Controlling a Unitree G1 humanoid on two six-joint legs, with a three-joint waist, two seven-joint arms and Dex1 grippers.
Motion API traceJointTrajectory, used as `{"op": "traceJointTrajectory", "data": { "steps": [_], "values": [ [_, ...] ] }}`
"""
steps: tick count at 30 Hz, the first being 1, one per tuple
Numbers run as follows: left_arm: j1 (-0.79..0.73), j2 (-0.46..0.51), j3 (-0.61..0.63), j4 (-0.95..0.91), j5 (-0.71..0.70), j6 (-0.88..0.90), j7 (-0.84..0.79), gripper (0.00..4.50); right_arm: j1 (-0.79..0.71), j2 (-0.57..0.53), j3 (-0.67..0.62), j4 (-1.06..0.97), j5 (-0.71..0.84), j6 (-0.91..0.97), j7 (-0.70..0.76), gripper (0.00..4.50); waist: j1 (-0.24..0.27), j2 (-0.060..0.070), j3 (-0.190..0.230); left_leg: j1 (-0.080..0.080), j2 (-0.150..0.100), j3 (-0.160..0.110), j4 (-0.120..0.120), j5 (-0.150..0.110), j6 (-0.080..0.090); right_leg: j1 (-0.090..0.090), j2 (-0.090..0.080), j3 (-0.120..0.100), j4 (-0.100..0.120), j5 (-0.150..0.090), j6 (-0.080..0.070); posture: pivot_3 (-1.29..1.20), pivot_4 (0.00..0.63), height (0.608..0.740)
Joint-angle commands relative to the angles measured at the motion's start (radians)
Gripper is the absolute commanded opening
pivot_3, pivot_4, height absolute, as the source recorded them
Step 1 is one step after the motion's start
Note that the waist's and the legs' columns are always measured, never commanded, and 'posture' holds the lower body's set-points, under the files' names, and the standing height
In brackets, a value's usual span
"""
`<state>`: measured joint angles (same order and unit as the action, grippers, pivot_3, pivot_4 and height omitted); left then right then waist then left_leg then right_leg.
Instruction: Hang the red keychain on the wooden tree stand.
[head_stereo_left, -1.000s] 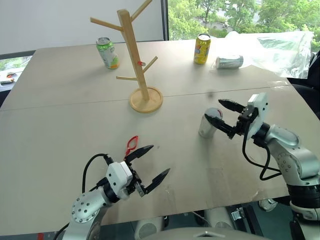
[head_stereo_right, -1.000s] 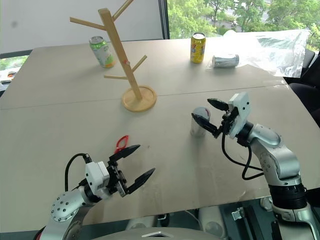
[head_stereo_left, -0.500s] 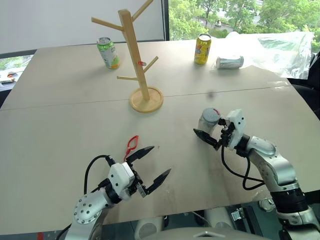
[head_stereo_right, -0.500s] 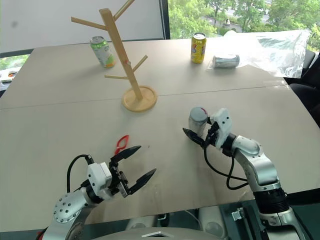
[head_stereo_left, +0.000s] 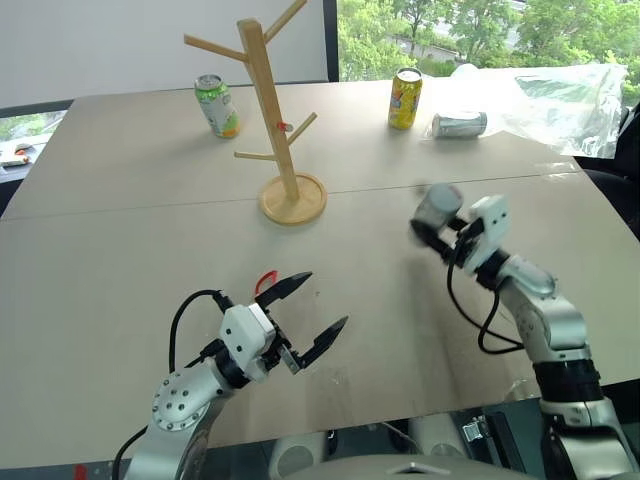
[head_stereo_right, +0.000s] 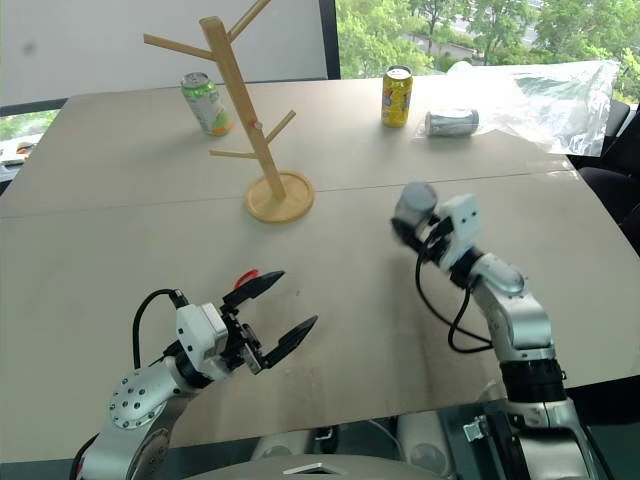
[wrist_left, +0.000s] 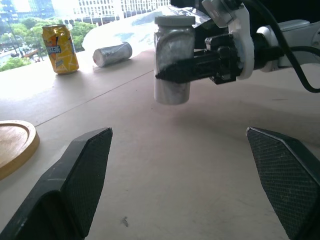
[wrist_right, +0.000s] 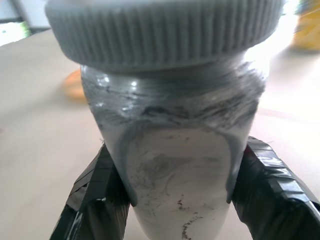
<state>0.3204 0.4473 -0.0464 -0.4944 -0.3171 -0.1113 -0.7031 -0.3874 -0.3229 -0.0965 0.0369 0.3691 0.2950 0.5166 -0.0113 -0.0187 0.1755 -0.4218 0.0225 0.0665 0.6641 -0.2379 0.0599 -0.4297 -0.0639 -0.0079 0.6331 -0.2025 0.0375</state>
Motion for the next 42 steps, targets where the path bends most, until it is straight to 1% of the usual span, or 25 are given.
{"op": "traceJointTrajectory", "data": {
  "steps": [1,4,8,13,17,19,21,23,24,29,36,42],
  "values": [
    [-0.005,-0.004,-0.007,-0.037,-0.003,0.0,0.009,4.5,-0.134,-0.059,-0.158,0.18,-0.04,-0.073,-0.165,2.23,0.002,0.0,0.0,0.0,0.0,0.0,0.0,0.0,0.0,0.0,0.0,0.0,0.0,0.0,0.0,0.0,0.15,0.74],
    [-0.01,-0.008,-0.012,-0.025,0.002,-0.008,0.012,4.5,-0.254,-0.138,-0.259,0.418,-0.065,-0.109,-0.298,2.23,0.004,0.0,0.0,0.0,0.0,0.002,0.001,0.0,0.0,0.0,0.0,0.001,0.001,0.0,0.0,0.0,0.15,0.74],
    [-0.011,-0.018,-0.018,-0.006,0.012,-0.025,0.013,4.5,-0.352,-0.226,-0.336,0.678,-0.073,-0.17,-0.38,2.23,-0.001,0.0,0.0,0.0,0.0,0.004,0.0,0.0,0.0,0.0,0.001,0.002,0.001,0.0,0.0,0.0,0.15,0.74],
    [-0.006,-0.031,-0.026,0.007,0.027,-0.042,0.015,4.5,-0.414,-0.284,-0.387,0.914,-0.061,-0.201,-0.406,2.23,-0.009,0.0,0.0,0.003,0.0,0.006,0.0,0.0,0.001,0.0,0.002,0.006,0.001,0.0,0.0,0.0,0.15,0.74],
    [-0.004,-0.034,-0.029,-0.001,0.032,-0.04,0.021,4.5,-0.425,-0.288,-0.394,0.992,-0.055,-0.216,-0.388,2.23,-0.01,0.0,0.0,0.004,0.001,0.008,0.0,0.0,0.001,0.0,0.002,0.008,0.002,0.001,0.001,0.0,0.15,0.74],
    [-0.007,-0.032,-0.027,-0.011,0.03,-0.03,0.025,4.5,-0.425,-0.285,-0.399,1.004,-0.051,-0.218,-0.386,2.23,-0.01,0.0,0.0,0.004,0.001,0.008,0.0,0.0,0.001,0.0,0.002,0.008,0.002,0.001,0.001,0.0,0.15,0.74],
    [-0.011,-0.03,-0.026,-0.019,0.028,-0.02,0.028,4.5,-0.422,-0.282,-0.401,1.004,-0.049,-0.225,-0.386,3.24,-0.009,0.0,0.0,0.004,0.001,0.008,0.0,-0.001,0.001,0.0,0.002,0.008,0.002,0.001,0.001,0.0,0.15,0.74],
    [-0.016,-0.028,-0.028,-0.025,0.025,-0.012,0.031,4.5,-0.417,-0.28,-0.403,0.998,-0.044,-0.233,-0.384,3.93,-0.008,0.0,0.0,0.004,0.001,0.008,0.0,-0.001,0.001,0.0,0.002,0.008,0.002,0.001,0.002,0.0,0.15,0.74],
    [-0.017,-0.026,-0.028,-0.029,0.024,-0.008,0.032,4.5,-0.41,-0.279,-0.4,0.984,-0.044,-0.241,-0.381,4.45,-0.008,0.0,0.0,0.004,0.001,0.008,0.0,-0.001,0.001,0.0,0.002,0.008,0.002,0.001,0.002,0.0,0.15,0.74],
    [-0.027,-0.023,-0.028,-0.033,0.019,0.005,0.033,4.5,-0.386,-0.273,-0.395,0.915,-0.039,-0.265,-0.371,4.45,-0.007,0.0,0.0,0.004,0.001,0.008,0.0,-0.001,0.001,0.0,0.002,0.008,0.002,0.002,0.002,0.0,0.15,0.74],
    [-0.048,-0.021,-0.034,-0.016,0.009,0.011,0.021,4.5,-0.329,-0.263,-0.394,0.692,-0.04,-0.296,-0.377,4.45,-0.005,0.001,0.0,0.004,0.001,0.008,0.0,-0.001,0.001,0.0,0.002,0.008,0.002,0.002,0.003,0.0,0.15,0.74],
    [-0.053,-0.023,-0.037,0.006,0.003,0.002,0.007,4.5,-0.327,-0.278,-0.401,0.539,-0.033,-0.301,-0.366,4.45,-0.005,0.001,0.0,0.004,0.001,0.008,0.0,-0.001,0.001,0.0,0.002,0.008,0.003,0.002,0.003,0.0,0.15,0.74]
  ]
}}
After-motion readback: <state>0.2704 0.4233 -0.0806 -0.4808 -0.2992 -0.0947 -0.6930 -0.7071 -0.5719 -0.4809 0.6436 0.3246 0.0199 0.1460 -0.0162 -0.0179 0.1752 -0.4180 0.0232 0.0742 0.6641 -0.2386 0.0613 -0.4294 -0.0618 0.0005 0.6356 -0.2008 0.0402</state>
